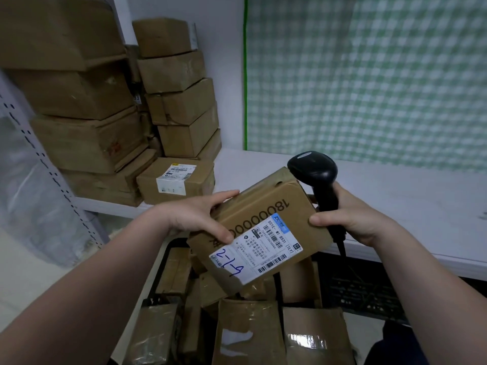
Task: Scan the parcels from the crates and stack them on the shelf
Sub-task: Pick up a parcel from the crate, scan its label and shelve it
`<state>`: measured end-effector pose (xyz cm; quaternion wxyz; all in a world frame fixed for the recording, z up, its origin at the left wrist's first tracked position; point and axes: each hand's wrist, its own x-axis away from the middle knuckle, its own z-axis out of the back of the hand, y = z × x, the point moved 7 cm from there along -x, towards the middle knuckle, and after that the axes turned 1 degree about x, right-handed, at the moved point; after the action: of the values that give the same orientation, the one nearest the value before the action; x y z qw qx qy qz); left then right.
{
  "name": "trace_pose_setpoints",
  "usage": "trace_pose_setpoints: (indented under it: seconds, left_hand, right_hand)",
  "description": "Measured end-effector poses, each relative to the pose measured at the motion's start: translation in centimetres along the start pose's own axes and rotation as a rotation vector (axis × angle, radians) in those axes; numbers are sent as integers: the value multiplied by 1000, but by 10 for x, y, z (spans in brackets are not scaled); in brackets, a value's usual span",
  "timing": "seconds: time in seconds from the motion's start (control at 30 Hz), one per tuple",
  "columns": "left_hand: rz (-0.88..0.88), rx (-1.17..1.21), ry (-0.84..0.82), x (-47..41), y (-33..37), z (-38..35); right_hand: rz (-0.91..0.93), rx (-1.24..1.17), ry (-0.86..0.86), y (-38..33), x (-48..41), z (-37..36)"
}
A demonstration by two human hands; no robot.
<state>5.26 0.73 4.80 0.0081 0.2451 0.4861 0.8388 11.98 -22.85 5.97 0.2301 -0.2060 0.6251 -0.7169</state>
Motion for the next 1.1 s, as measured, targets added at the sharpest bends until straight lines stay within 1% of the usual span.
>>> trace_pose_setpoints:
  seconds: [0.07,0.13,0.2,0.27,0.33,0.4,0.47,0.53,0.87,1.1]
  left_hand:
    - [-20,64,75,-3,-5,0]
    - [-31,148,195,-7,-15,3]
    - [-34,300,317,-9,-23,4]
    - [-24,463,417,-11,-33,1]
    - [13,613,491,-16,-44,-4]
    - [36,751,517,-22,-52,-11]
    - [51,823,503,-26,-54,-18]
    - [52,860,515,-27,-54,-21]
    - [92,887,569,-27,-59,-23]
    - [102,899,570,-29,-59,-24]
  right_hand:
    - [-23,-32,59,2,-2,5]
    - [-38,-61,215,0,-3,16]
    - [-62,-51,347,-2,-2,25]
    - [-76,-93,399,-3,-3,28]
    - [-109,-138,383,-6,-2,23]
    - [-130,-163,305,-10,-1,12]
    - [-138,-149,230,-13,1,-1]
    - [-145,-110,195,-16,4,-11]
    - [-208,-103,176,-17,7,-22]
    - [-209,-137,172,-16,6,-23]
